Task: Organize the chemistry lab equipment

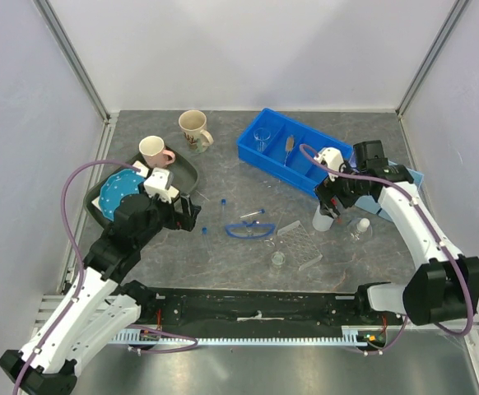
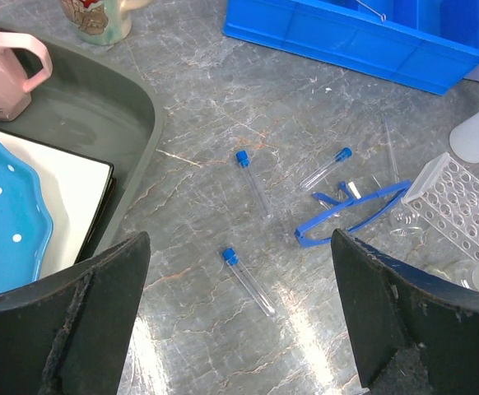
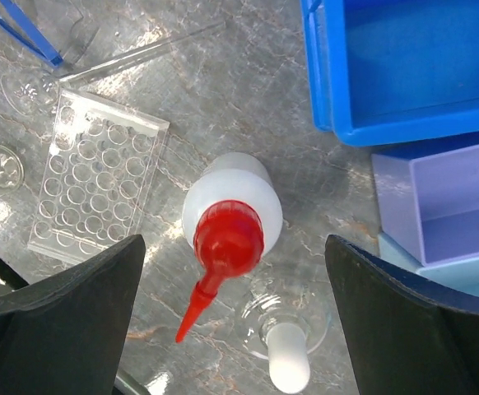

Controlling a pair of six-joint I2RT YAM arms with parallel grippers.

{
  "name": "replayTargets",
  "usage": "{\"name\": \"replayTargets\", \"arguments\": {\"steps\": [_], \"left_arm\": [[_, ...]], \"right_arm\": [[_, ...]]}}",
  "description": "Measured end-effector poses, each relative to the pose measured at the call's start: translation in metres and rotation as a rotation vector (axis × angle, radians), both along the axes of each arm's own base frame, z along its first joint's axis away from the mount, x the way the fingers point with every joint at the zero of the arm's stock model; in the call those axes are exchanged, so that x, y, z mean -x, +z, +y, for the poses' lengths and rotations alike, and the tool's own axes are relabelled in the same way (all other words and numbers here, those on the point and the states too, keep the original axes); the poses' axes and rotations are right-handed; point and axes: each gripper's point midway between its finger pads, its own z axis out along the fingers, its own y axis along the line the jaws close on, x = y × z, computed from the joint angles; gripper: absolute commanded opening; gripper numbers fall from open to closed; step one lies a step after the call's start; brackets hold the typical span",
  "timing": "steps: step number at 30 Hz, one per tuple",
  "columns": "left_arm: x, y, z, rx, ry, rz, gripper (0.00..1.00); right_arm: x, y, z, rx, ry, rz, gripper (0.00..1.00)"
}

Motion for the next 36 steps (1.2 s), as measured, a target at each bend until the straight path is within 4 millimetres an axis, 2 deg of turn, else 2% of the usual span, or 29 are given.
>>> {"name": "replayTargets", "arguments": {"steps": [8, 14, 17, 21, 26, 29, 31, 36], "left_arm": [[0.003, -0.008, -0.001, -0.018, -0.018, 0.02, 0.96], [0.004, -0.01, -0.003, -0.018, -0.03, 0.027, 0.96], [0.004, -0.01, -0.003, -0.018, -0.029, 0.028, 0.96], [0.004, -0.01, -0.003, -0.018, -0.029, 0.028, 0.96], [0.004, -0.01, -0.003, -0.018, -0.029, 0.027, 0.96], [0.004, -0.01, -0.002, -0.018, -0.029, 0.026, 0.96], [0.004, -0.009, -0.002, -0.017, -0.028, 0.023, 0.96], [0.004, -0.008, -0.001, -0.017, -0.024, 0.02, 0.95]], "right_arm": [[0.003, -0.038, 0.006, 0.037, -0.003, 0.11, 0.98], [0.003, -0.057, 0.007, 0.069, -0.025, 0.13, 0.89], [-0.001, -0.06, 0.007, 0.074, -0.036, 0.128, 0.81], [-0.005, -0.063, 0.006, 0.077, -0.053, 0.128, 0.56], [-0.006, -0.062, 0.007, 0.075, -0.057, 0.126, 0.37], [-0.006, -0.057, 0.006, 0.079, -0.054, 0.129, 0.33], [-0.01, -0.046, 0.007, 0.078, -0.051, 0.116, 0.32], [-0.044, 0.011, 0.015, 0.043, -0.042, -0.012, 0.31]]}}
